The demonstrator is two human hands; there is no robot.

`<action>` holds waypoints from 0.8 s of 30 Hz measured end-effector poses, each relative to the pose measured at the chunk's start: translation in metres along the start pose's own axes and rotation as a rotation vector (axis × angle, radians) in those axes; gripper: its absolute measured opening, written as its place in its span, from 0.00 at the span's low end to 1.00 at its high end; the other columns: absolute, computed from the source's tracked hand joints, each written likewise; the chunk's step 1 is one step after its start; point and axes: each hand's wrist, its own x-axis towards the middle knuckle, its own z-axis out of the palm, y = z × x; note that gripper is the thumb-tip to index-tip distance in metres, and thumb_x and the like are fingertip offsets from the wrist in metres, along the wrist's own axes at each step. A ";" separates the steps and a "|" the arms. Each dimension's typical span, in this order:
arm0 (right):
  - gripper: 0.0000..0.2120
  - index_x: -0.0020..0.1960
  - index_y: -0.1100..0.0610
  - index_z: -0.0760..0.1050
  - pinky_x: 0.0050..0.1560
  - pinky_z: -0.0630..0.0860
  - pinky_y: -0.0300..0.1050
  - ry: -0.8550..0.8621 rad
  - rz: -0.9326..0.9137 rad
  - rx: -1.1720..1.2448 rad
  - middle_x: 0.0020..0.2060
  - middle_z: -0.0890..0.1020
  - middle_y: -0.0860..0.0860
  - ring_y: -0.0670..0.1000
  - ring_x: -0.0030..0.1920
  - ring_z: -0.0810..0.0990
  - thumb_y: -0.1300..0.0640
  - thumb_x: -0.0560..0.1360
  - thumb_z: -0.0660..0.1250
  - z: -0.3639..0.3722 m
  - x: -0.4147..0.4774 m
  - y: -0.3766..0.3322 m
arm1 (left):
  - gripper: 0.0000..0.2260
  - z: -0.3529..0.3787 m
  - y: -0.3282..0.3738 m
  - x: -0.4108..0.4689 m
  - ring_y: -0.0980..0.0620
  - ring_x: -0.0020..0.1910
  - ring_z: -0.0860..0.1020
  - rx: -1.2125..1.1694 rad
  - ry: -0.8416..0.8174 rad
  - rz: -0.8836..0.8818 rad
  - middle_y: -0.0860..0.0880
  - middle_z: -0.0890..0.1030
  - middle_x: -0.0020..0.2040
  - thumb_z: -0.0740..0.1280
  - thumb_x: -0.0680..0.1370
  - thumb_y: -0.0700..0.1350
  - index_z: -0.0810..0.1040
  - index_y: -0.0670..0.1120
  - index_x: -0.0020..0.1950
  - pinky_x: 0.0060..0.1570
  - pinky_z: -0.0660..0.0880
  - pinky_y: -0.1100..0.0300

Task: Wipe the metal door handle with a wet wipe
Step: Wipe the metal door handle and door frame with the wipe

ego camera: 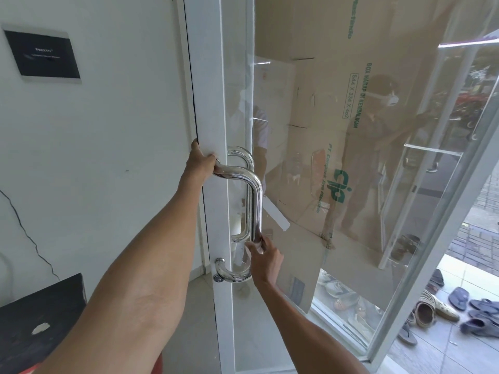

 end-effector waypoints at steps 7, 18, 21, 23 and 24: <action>0.09 0.41 0.56 0.79 0.31 0.66 0.34 0.015 -0.092 0.153 0.28 0.77 0.45 0.40 0.27 0.67 0.56 0.66 0.78 -0.009 0.023 -0.039 | 0.30 -0.001 -0.001 0.000 0.44 0.62 0.75 -0.006 -0.009 -0.008 0.46 0.75 0.67 0.62 0.75 0.41 0.58 0.48 0.76 0.66 0.71 0.48; 0.10 0.41 0.57 0.80 0.36 0.71 0.42 -0.058 -0.166 0.290 0.29 0.79 0.57 0.44 0.30 0.69 0.57 0.64 0.80 -0.028 0.059 -0.093 | 0.29 -0.002 0.003 -0.007 0.43 0.64 0.74 -0.006 -0.017 -0.026 0.45 0.74 0.67 0.61 0.75 0.41 0.58 0.48 0.76 0.67 0.70 0.47; 0.15 0.49 0.58 0.83 0.38 0.74 0.40 -0.048 -0.219 0.240 0.32 0.81 0.49 0.42 0.30 0.71 0.57 0.64 0.80 -0.030 0.065 -0.106 | 0.30 -0.004 0.004 -0.007 0.43 0.64 0.75 -0.006 -0.025 -0.033 0.45 0.74 0.67 0.61 0.75 0.42 0.57 0.49 0.76 0.67 0.70 0.47; 0.20 0.54 0.59 0.83 0.39 0.76 0.40 -0.051 -0.292 0.177 0.33 0.82 0.48 0.42 0.31 0.72 0.57 0.64 0.80 -0.032 0.070 -0.117 | 0.31 -0.005 0.003 -0.008 0.43 0.63 0.75 -0.015 -0.029 -0.036 0.45 0.74 0.67 0.61 0.73 0.43 0.57 0.49 0.76 0.66 0.71 0.46; 0.21 0.55 0.59 0.83 0.40 0.76 0.40 -0.067 -0.328 0.138 0.33 0.82 0.47 0.43 0.32 0.73 0.57 0.64 0.81 -0.034 0.072 -0.122 | 0.31 -0.005 0.003 -0.008 0.43 0.63 0.75 -0.018 -0.031 -0.036 0.45 0.74 0.67 0.61 0.73 0.43 0.57 0.49 0.76 0.66 0.71 0.46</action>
